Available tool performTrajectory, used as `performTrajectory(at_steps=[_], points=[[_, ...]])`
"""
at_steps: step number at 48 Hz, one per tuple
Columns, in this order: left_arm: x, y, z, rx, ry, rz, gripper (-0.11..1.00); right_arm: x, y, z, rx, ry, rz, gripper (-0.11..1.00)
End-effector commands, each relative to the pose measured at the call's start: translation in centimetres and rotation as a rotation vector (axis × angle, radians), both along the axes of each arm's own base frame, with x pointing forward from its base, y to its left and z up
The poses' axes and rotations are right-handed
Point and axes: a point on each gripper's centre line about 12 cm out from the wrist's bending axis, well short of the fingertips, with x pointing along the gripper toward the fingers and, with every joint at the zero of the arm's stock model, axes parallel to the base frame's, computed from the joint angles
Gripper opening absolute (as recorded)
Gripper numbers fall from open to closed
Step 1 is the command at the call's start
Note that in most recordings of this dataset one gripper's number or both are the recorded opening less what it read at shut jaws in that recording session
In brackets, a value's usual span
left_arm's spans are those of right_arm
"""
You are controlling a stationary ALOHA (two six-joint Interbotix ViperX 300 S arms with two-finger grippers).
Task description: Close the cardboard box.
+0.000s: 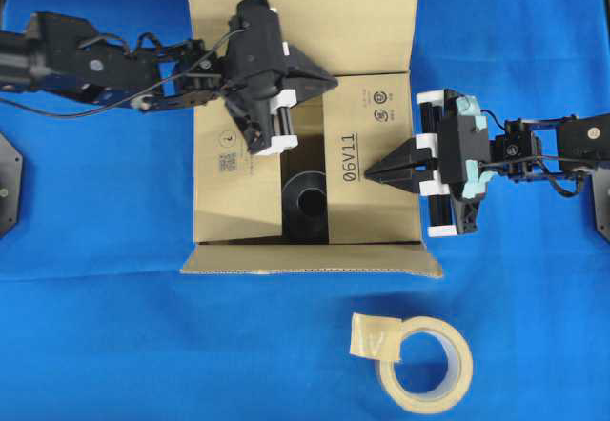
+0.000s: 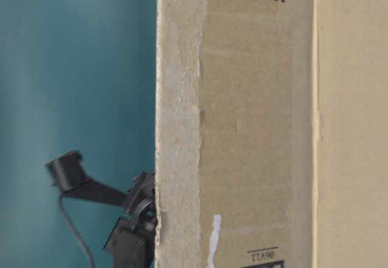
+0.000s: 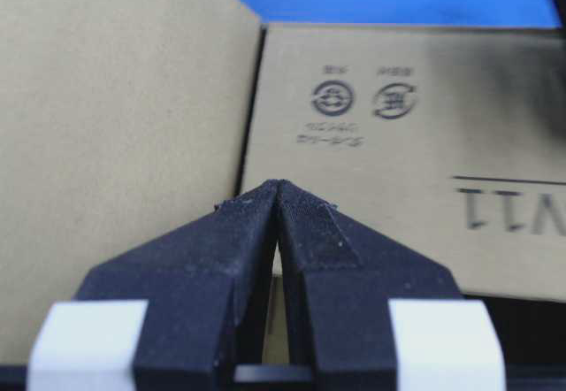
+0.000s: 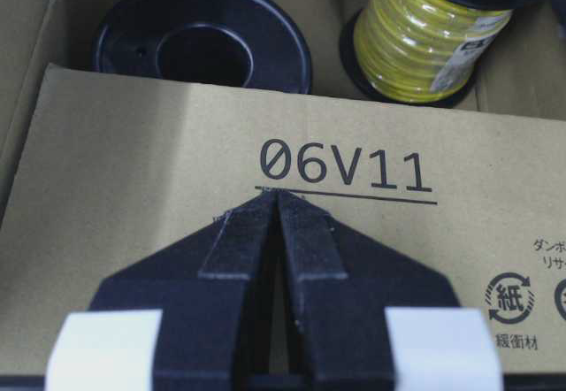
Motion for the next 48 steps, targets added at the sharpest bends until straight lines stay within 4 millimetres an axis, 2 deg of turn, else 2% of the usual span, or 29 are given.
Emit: performTrajectory(at_steps=[1, 11, 28, 37, 48], points=[[0.6, 0.6, 0.9, 0.009, -0.036, 0.011, 0.00, 0.5, -0.1, 0.9, 0.000, -0.035, -0.004, 0.00], [0.7, 0.9, -0.1, 0.008, -0.026, 0.017, 0.00, 0.5, -0.1, 0.9, 0.001, -0.034, -0.002, 0.00], [0.6, 0.9, -0.3, 0.008, -0.023, 0.017, 0.00, 0.5, -0.1, 1.3, 0.004, -0.043, -0.006, 0.00], [0.5, 0.9, -0.3, 0.007, -0.022, 0.017, 0.00, 0.2, 0.8, 3.8, 0.010, -0.101, 0.018, 0.00], [0.4, 0.9, -0.5, 0.006, -0.016, 0.017, 0.00, -1.6, 4.6, 8.0, 0.022, -0.231, 0.140, 0.00]])
